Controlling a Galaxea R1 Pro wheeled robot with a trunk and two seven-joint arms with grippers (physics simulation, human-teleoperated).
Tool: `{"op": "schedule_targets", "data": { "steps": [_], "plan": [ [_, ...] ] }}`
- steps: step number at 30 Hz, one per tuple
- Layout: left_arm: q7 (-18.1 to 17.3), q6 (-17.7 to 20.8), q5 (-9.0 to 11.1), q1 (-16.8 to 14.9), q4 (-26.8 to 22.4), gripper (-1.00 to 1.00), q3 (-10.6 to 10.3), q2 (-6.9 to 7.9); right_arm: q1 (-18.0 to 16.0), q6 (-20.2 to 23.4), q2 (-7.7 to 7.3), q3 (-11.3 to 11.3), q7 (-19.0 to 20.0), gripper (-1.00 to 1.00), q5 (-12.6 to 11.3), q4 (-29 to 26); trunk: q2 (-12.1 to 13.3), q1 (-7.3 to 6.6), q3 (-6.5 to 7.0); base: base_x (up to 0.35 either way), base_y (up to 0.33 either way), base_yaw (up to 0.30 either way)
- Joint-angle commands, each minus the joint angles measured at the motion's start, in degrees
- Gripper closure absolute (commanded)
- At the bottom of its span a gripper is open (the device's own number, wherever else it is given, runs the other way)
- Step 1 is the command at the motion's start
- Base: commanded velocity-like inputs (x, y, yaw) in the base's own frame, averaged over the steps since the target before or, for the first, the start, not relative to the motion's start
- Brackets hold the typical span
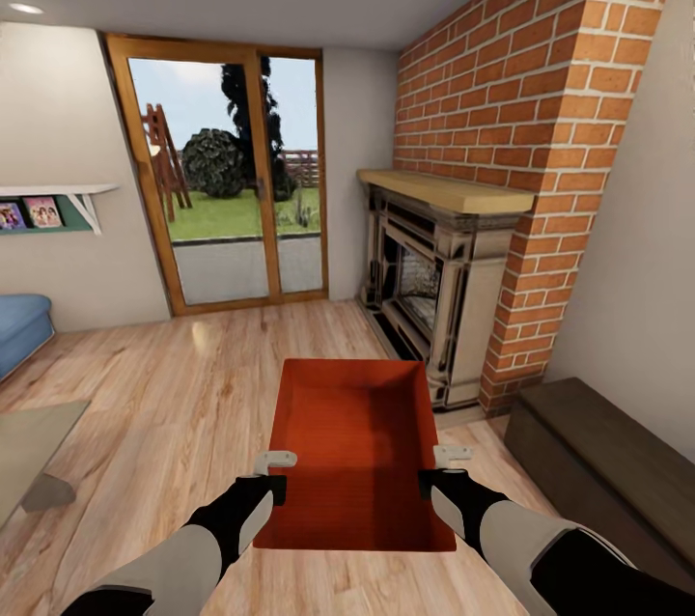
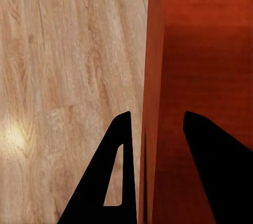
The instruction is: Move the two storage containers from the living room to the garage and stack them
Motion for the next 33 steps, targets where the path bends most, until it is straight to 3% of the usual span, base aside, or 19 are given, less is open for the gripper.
{"op": "schedule_targets", "data": {
  "steps": [1, 33],
  "plan": [
    [0.29, 0.44, -0.38, 0.02, 0.11, 1.00, 0.49, -0.23, -0.01, -3.05, 0.42, 4.32, -2.53, 1.00, 0.68, -0.15, -0.04, 0.02, 0.04, 0.000, 0.000, 0.000],
    [0.29, 0.44, -0.38, 0.02, 0.13, 1.00, 0.51, -0.25, -0.01, -3.04, 0.39, 4.34, -2.49, 1.00, 0.74, -0.15, -0.04, 0.02, 0.14, 0.000, 0.000, 0.000]
  ]
}}
